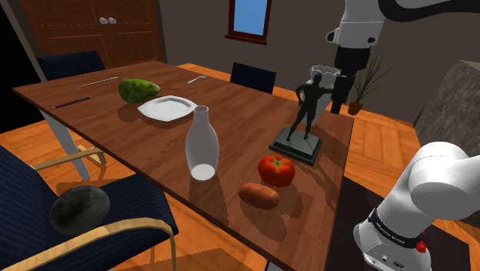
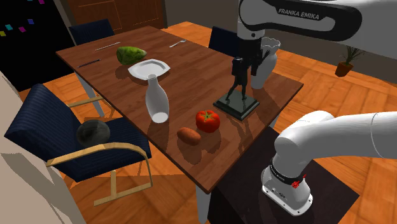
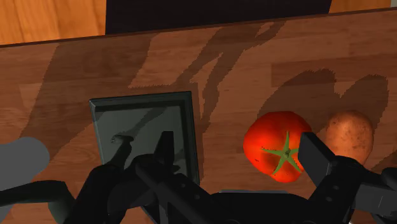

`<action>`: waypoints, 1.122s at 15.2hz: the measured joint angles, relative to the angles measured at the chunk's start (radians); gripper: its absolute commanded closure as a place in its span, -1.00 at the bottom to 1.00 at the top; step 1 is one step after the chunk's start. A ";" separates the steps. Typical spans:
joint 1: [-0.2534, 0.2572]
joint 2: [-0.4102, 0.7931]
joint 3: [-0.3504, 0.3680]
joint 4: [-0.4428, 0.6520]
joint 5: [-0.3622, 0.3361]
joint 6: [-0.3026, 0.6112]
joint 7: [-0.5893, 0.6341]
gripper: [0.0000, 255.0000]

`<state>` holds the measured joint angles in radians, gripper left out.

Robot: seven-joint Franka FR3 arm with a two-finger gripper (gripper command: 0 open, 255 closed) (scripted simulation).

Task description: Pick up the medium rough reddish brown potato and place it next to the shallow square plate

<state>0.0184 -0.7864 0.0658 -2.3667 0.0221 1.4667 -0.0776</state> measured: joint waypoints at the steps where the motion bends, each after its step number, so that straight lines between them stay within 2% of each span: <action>1: 0.000 0.000 0.000 0.000 0.000 0.000 0.000 -1.00; 4: 0.019 -0.014 0.039 -0.051 0.028 0.059 0.033 -1.00; 9: 0.067 -0.042 0.137 -0.175 0.096 0.208 0.109 -1.00; 17: 0.140 0.034 0.324 -0.284 0.193 0.484 0.243 -1.00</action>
<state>0.1579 -0.7528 0.3902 -2.6502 0.2154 1.9507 0.1652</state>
